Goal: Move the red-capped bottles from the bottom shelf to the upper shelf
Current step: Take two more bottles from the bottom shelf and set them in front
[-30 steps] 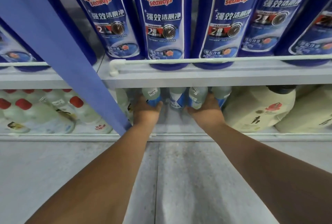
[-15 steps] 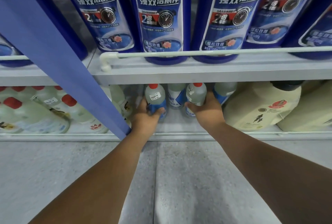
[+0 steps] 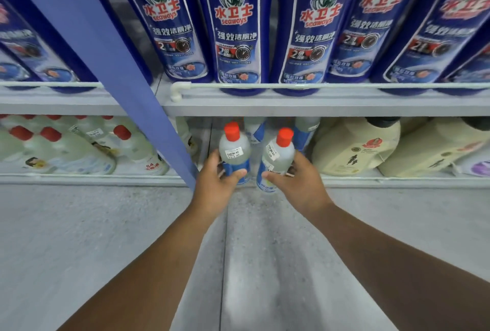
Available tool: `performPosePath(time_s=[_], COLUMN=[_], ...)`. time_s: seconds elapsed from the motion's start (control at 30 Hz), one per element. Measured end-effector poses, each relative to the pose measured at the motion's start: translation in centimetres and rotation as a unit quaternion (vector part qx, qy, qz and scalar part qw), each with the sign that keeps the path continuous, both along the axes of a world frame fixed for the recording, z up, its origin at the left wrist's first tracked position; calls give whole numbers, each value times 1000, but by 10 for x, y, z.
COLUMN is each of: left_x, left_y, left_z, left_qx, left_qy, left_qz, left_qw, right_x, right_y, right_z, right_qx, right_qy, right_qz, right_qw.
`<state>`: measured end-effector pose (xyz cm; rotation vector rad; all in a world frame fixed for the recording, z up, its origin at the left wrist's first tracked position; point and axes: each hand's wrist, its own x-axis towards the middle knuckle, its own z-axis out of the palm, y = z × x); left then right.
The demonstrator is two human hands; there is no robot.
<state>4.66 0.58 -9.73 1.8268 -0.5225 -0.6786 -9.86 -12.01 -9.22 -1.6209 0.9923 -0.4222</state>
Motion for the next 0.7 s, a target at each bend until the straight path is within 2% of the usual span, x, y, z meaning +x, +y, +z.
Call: performPosePath(time_s=[0.17, 0.3, 0.43, 0.7], left_x=[-38, -63, -84, -139], left_y=[40, 65, 87, 123], left_z=[66, 155, 280, 543], left_qx=[-4, 15, 30, -1], left_qy=[29, 40, 30, 21], left_qz=[-31, -33, -25, -6], left_qw=[999, 999, 999, 1000], right_x=[-35, -62, -84, -133], right_y=[38, 63, 79, 99], right_z=[70, 160, 274, 536], right_qx=[24, 37, 44, 46], right_qy=[27, 38, 20, -49], right_qz=[25, 27, 29, 37], right_qw=[999, 998, 998, 997])
